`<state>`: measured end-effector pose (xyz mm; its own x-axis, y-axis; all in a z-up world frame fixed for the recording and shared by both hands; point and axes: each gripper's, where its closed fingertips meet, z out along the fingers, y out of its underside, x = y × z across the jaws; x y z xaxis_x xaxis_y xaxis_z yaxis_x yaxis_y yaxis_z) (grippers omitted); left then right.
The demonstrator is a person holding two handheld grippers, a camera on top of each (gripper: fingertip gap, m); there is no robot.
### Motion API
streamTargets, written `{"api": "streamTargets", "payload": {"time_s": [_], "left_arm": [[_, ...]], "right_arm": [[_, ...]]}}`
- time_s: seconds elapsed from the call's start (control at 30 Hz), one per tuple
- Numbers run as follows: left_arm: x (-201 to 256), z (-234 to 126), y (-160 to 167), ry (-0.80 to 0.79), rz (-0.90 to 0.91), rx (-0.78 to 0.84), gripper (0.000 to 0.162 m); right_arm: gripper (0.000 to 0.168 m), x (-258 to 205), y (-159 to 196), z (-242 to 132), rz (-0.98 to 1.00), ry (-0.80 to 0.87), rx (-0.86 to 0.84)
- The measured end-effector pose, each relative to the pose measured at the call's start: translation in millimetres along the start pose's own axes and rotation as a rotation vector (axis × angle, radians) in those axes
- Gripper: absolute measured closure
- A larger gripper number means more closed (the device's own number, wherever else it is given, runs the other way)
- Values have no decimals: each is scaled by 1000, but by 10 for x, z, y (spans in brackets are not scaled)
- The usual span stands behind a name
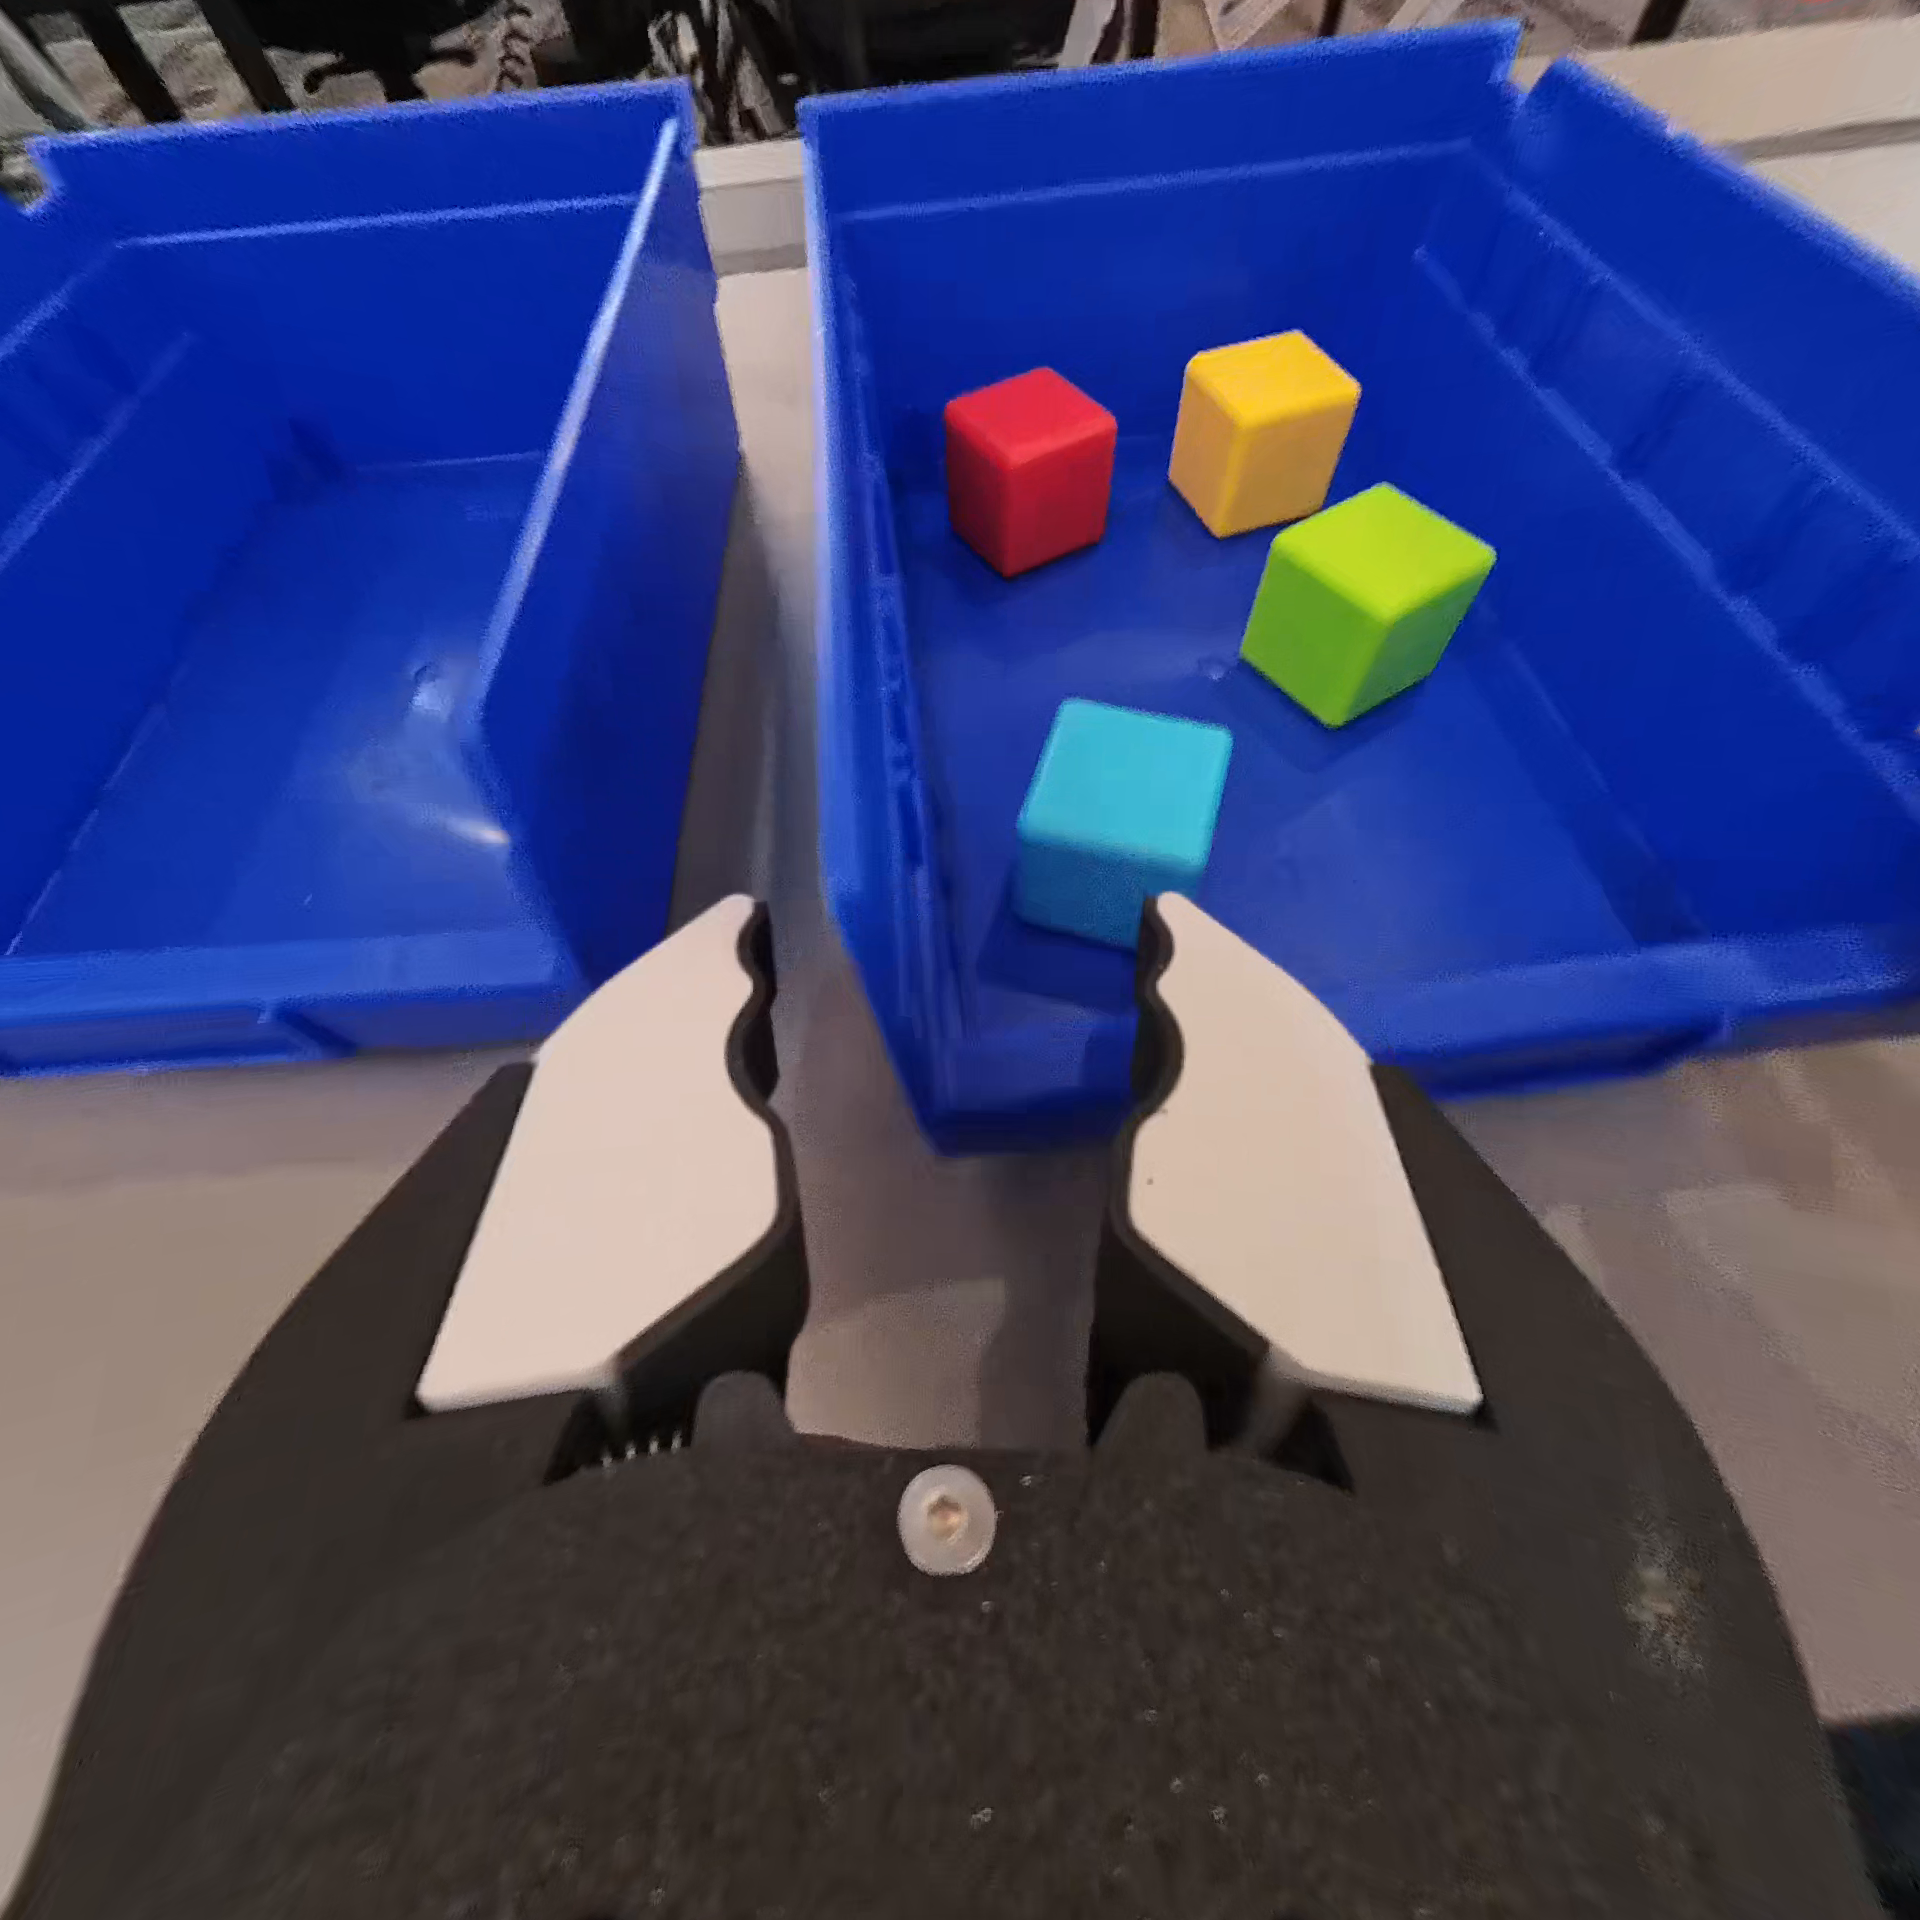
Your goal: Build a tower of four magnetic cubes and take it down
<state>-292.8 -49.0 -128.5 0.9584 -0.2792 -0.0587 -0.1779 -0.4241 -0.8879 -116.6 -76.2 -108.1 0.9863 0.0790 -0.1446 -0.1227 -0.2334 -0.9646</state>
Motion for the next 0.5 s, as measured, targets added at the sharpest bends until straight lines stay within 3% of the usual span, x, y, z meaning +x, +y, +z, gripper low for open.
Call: {"api": "streamTargets", "payload": {"time_s": [0.17, 0.27, 0.37, 0.5], "left_arm": [[-124, -475, 240, 19, -60, 3, 85], [-643, -698, 108, -73, -104, 112, 90], [-1431, -638, -21, -205, -125, 134, 87], [-2337, -280, 65, -273, -228, 48, 85]], "right_arm": [[109, -60, 11, -471, 103, -247, 39], [113, -97, -28, -682, 56, -324, 104], [118, -59, -53, -668, -19, -323, 123], [121, -158, -66, -673, 103, -416, 89]]}}
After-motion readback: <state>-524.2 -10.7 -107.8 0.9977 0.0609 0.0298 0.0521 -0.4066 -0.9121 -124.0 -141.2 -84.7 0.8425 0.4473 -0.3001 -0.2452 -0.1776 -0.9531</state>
